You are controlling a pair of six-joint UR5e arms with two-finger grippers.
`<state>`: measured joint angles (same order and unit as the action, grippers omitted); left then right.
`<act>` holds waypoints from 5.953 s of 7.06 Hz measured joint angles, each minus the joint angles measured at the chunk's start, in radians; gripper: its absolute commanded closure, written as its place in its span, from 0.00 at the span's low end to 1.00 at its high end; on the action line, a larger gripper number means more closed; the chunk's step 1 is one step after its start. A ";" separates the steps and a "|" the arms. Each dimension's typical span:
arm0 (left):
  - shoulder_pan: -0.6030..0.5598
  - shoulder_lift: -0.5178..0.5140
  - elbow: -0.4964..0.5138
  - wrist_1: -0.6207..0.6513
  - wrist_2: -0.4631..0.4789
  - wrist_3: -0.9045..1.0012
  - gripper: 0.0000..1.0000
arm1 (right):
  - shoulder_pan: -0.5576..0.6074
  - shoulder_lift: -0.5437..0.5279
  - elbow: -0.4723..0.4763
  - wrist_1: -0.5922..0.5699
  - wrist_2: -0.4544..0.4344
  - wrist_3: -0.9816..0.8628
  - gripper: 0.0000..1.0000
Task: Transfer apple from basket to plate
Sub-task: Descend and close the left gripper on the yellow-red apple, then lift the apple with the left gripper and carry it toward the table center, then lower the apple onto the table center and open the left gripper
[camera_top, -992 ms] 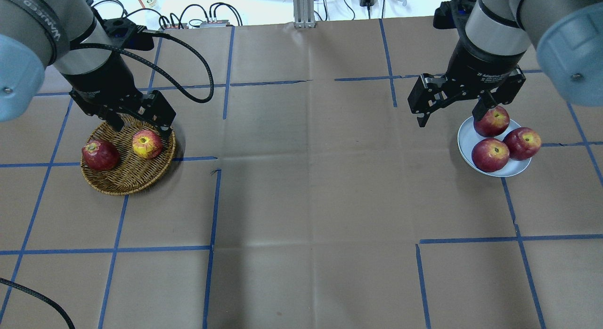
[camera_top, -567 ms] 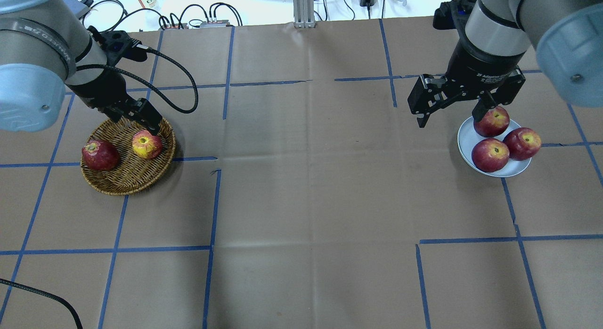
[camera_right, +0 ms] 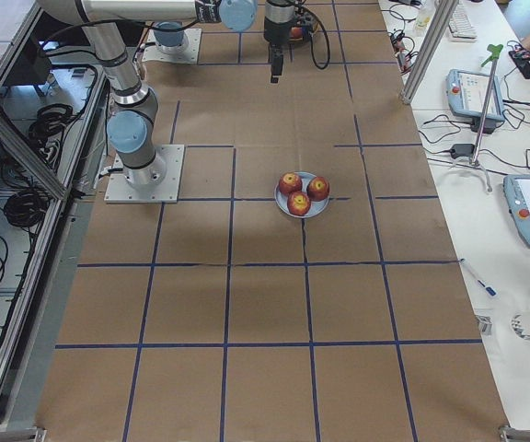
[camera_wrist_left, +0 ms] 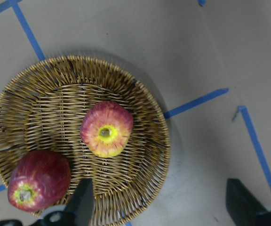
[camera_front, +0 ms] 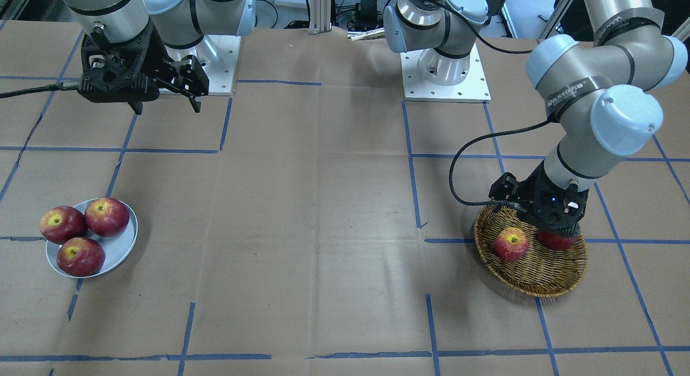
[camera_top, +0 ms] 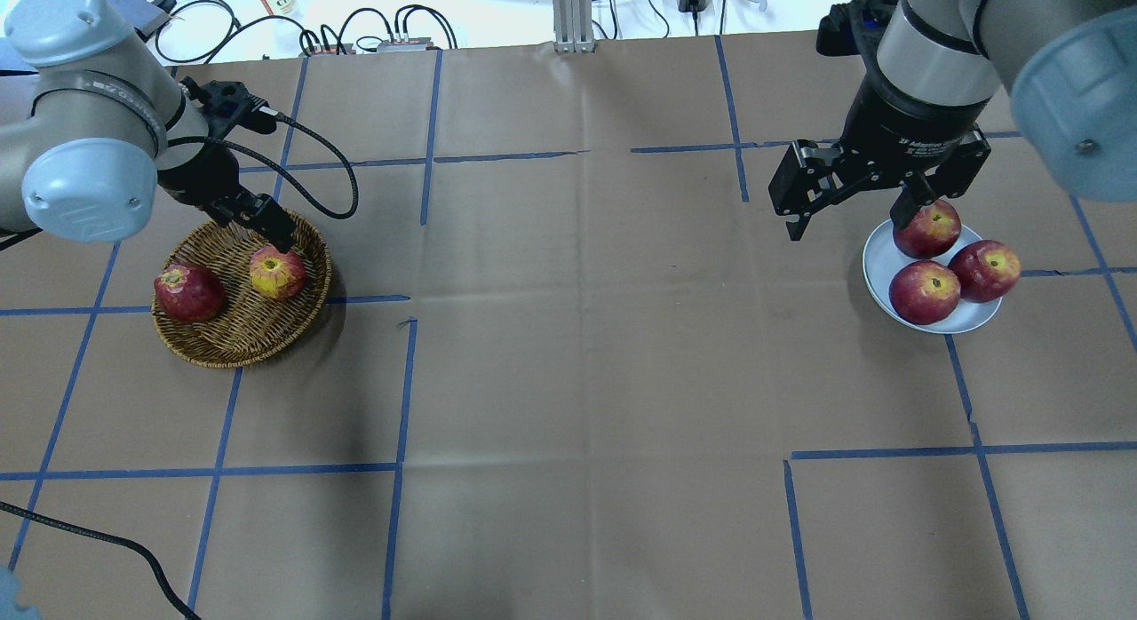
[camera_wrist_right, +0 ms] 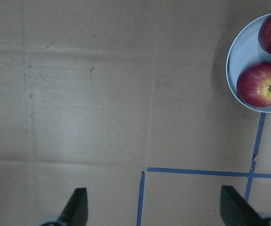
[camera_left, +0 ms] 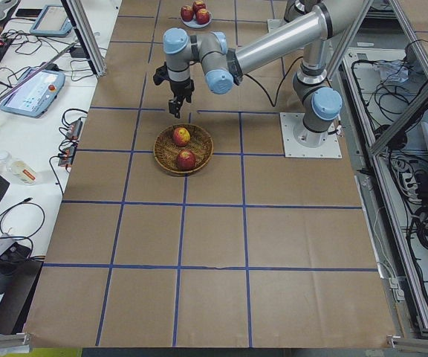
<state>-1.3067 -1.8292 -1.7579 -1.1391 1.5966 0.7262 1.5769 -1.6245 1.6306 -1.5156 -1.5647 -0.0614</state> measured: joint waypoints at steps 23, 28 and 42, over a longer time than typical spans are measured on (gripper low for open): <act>-0.483 -0.165 0.098 0.097 -0.013 -0.681 0.65 | -0.002 0.002 0.000 -0.015 -0.012 -0.012 0.00; -0.596 -0.339 0.200 0.180 -0.066 -0.760 0.63 | -0.002 0.003 0.000 -0.018 -0.011 -0.014 0.00; -0.622 -0.316 0.247 0.104 -0.058 -0.795 0.01 | -0.002 0.002 0.000 -0.018 -0.007 -0.014 0.00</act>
<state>-1.9290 -2.1456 -1.5110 -1.0352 1.5386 -0.0686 1.5754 -1.6227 1.6306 -1.5336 -1.5721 -0.0752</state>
